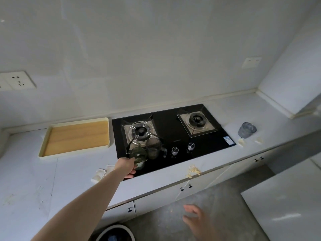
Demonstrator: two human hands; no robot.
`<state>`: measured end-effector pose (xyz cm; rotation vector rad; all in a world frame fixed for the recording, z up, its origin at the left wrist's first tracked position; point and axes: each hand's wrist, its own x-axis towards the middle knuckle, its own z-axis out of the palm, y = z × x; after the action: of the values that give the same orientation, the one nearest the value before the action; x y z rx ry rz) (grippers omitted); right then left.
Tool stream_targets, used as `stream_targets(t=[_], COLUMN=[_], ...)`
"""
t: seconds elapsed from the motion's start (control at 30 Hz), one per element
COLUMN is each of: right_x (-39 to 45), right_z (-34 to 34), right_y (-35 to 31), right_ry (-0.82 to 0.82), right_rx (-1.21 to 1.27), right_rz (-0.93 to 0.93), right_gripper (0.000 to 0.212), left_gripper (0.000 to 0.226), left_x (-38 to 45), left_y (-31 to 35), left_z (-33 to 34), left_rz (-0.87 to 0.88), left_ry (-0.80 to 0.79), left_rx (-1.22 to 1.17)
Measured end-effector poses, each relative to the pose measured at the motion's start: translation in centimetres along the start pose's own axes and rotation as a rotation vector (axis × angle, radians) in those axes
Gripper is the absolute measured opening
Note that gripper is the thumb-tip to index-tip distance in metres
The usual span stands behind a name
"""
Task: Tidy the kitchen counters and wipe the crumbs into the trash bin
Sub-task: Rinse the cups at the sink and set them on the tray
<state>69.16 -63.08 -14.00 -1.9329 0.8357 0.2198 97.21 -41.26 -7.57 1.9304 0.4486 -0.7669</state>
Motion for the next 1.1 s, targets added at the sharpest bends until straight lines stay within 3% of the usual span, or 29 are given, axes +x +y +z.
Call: stream_targets(t=[0.13,0.23,0.3,0.43,0.67,0.87,1.1], right_x=[0.1,0.2,0.2,0.9,6.8,16.4,29.2], right_z=[0.0,-0.3,-1.0,-3.9,-12.1,-20.7,-33.6], right_y=[-1.7,-2.2,-2.7,-4.8,-9.4,-10.3,-7.4], right_ry=[-0.021,-0.004,0.012,-0.01,-0.002,0.009,0.204], right_rx=[-0.025,0.02,0.067,0.095,0.111,0.045,-0.134], right_rz=[-0.007,-0.017,0.004,-0.044,-0.155,-0.201,-0.181], right_gripper=[0.072,0.056,0.039,0.028,0.032,0.038,0.041], left_gripper=[0.042,0.027,0.019,0.017,0.02,0.024,0.022], left_x=[-2.3,-6.5,-9.7,-12.6,-11.3,-9.0,-8.0], left_y=[-1.8,-2.9,-2.7,-1.1,3.1,7.6,13.2], left_z=[-1.7,-2.8,-3.2,-3.0,1.4,7.5,15.0], left_rz=[0.169,0.445,0.578,0.725,0.753,0.707,0.634], left_ry=[0.115,0.192,0.109,-0.087,-0.123,-0.043,-0.024], left_rx=[0.074,0.226,0.303,0.496,0.522,0.44,0.41])
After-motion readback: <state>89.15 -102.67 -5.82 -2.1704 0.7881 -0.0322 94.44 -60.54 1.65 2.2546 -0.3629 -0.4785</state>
